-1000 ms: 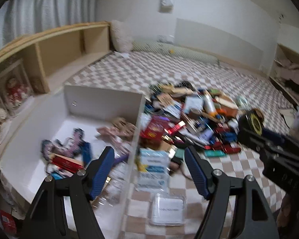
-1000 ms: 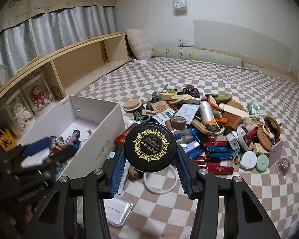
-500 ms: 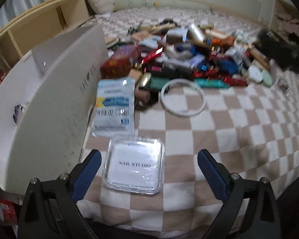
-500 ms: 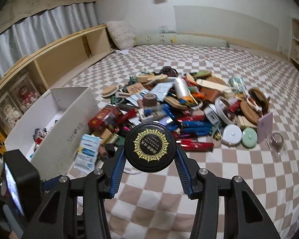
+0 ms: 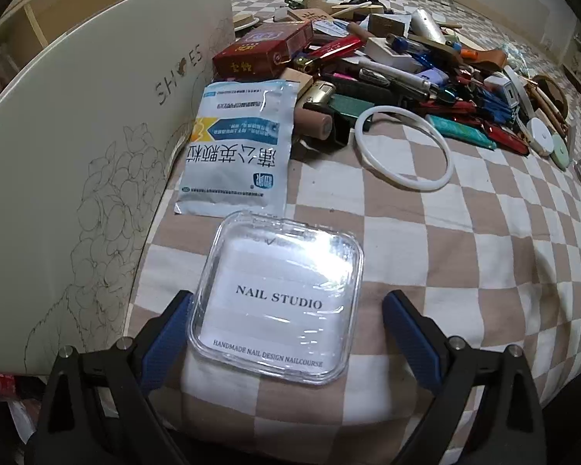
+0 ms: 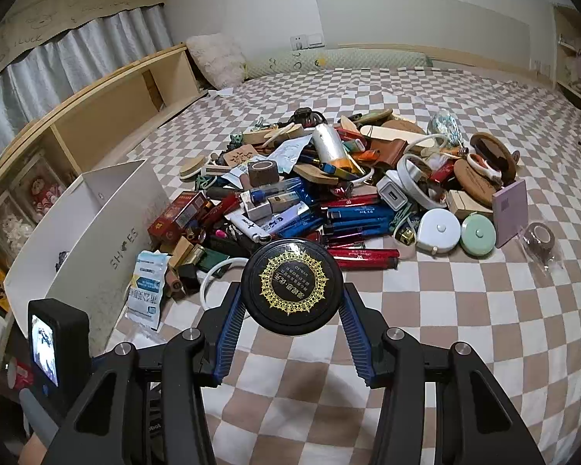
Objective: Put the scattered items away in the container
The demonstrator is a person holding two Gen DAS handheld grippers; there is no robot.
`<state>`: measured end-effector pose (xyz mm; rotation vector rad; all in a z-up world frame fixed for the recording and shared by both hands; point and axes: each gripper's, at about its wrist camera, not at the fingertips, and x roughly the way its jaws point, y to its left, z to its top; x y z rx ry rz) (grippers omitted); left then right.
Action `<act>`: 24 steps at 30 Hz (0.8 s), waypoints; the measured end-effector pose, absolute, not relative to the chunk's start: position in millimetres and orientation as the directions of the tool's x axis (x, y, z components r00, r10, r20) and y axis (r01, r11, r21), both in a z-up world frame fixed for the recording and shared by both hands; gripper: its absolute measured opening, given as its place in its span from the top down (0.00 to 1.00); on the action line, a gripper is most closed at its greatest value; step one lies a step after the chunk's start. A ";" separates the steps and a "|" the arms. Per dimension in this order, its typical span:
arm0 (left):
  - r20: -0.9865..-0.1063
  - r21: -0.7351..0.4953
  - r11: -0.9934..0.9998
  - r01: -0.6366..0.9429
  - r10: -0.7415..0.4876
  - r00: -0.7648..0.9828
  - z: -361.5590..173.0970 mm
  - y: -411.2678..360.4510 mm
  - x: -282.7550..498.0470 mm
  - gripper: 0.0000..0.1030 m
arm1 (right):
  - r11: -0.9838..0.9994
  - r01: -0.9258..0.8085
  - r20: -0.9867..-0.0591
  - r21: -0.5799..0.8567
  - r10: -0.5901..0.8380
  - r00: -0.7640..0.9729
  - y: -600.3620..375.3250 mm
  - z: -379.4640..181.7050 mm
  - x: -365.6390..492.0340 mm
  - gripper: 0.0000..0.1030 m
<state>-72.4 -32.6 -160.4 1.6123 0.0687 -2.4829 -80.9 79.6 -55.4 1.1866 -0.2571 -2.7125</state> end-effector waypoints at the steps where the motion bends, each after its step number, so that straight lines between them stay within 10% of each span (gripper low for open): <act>1: -0.909 0.057 -0.983 0.175 -0.123 -0.399 -159.7 -32.4 -71.7 0.13 | -0.970 0.086 -0.711 0.226 -0.225 -0.667 79.9 -56.4 -80.7 0.51; 22: -0.841 -0.059 -0.991 0.120 -0.015 -0.541 -108.1 -31.1 -67.7 0.25 | -0.973 0.091 -0.715 0.210 -0.217 -0.664 75.0 -56.9 -76.1 0.51; 24: -0.812 -0.068 -0.991 0.117 -0.013 -0.584 -94.9 -33.0 -63.5 0.68 | -0.974 0.104 -0.715 0.203 -0.219 -0.664 70.9 -55.1 -75.1 0.51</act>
